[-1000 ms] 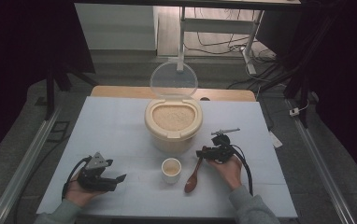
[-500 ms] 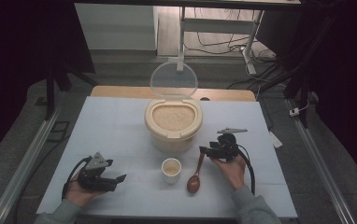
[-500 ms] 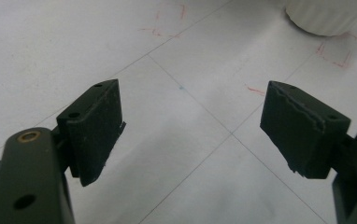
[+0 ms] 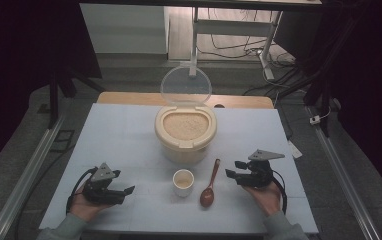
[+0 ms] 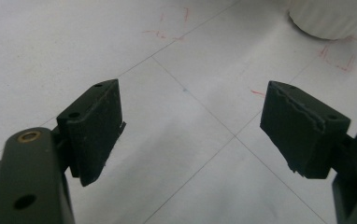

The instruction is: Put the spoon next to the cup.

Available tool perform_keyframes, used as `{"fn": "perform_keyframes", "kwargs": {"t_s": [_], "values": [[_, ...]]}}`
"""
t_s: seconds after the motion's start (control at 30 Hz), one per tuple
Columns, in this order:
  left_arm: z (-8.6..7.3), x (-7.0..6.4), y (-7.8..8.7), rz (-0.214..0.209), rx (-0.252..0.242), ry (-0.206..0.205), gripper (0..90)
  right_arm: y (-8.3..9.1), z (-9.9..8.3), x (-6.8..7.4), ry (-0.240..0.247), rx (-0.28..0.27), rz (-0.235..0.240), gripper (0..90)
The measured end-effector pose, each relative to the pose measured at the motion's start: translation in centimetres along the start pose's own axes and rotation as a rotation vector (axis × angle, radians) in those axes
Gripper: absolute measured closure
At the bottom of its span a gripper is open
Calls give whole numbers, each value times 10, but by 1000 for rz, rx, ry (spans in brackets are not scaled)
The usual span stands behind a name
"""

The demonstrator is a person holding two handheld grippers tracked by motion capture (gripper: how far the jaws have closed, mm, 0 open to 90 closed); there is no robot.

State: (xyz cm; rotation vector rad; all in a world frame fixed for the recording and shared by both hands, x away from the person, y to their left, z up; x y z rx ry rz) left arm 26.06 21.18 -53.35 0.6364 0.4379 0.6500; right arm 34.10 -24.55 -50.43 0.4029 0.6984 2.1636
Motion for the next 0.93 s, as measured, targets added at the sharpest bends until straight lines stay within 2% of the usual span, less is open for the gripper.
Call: {"fn": "perform_keyframes", "kwargs": {"t_s": [0.37,0.63,0.93], "values": [[0,1,2,5,-11,-2,206,29,-22,-10,54,-19,-6,432],[0,1,3,8,-18,-1,206,35,-32,-15,59,-18,-9,432],[0,1,3,8,-23,3,203,34,-32,-13,99,2,-23,432]]}}
Point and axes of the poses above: each handheld gripper's, and its own axes: y roughly backward along the jaws, z roughly out of its top, x roughly to its left, the point moved 2 cm from there along -y, roughly forward along the jaws, and after that the axes turned 10 degrees about -z, right-handed, at the moved point
